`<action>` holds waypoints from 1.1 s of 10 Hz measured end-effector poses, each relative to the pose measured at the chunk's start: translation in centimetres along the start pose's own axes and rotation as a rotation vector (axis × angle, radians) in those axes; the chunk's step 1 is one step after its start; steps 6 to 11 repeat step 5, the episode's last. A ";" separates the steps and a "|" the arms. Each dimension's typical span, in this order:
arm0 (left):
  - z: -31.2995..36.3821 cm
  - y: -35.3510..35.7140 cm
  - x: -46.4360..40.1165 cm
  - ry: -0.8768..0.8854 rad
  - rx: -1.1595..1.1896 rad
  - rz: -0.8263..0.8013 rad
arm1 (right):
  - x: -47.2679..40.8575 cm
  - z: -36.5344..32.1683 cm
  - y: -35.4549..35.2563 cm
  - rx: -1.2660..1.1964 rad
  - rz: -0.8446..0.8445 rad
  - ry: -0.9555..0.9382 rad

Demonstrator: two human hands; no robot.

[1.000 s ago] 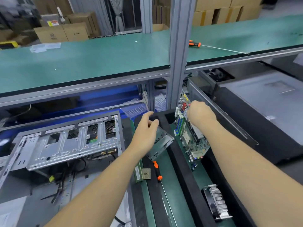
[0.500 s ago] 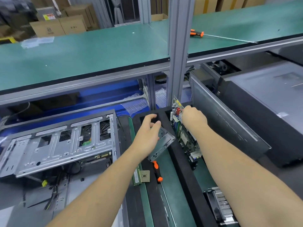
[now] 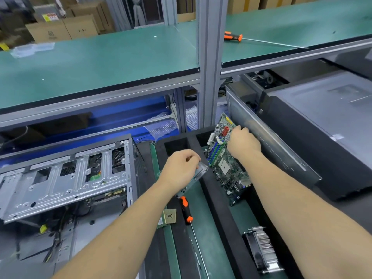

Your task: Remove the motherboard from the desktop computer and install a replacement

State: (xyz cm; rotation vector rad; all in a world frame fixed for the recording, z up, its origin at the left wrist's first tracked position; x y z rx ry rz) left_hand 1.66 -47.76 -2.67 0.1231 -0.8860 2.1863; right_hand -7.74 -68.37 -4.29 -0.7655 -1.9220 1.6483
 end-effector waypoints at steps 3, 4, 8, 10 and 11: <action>1.1 -1.7 2.8 0.110 -0.298 0.154 | 2.5 -1.4 -1.3 0.030 0.173 -0.188; 0.9 -3.3 4.7 0.160 -0.420 0.220 | 3.2 -1.1 -0.6 0.040 0.016 -0.163; 0.2 -5.3 6.8 0.210 -0.518 0.328 | 4.8 -2.3 -0.6 0.031 0.006 -0.174; 0.2 -5.3 6.8 0.210 -0.518 0.328 | 4.8 -2.3 -0.6 0.031 0.006 -0.174; 0.2 -5.3 6.8 0.210 -0.518 0.328 | 4.8 -2.3 -0.6 0.031 0.006 -0.174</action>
Point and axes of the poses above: each hand's wrist, its own x-axis away from the middle knuckle, its own y-axis out of the palm, z = x × y, the point moved 8 cm from there along -x, towards the middle knuckle, and after that the axes turned 14 degrees about -y, right-handed, at the moved point
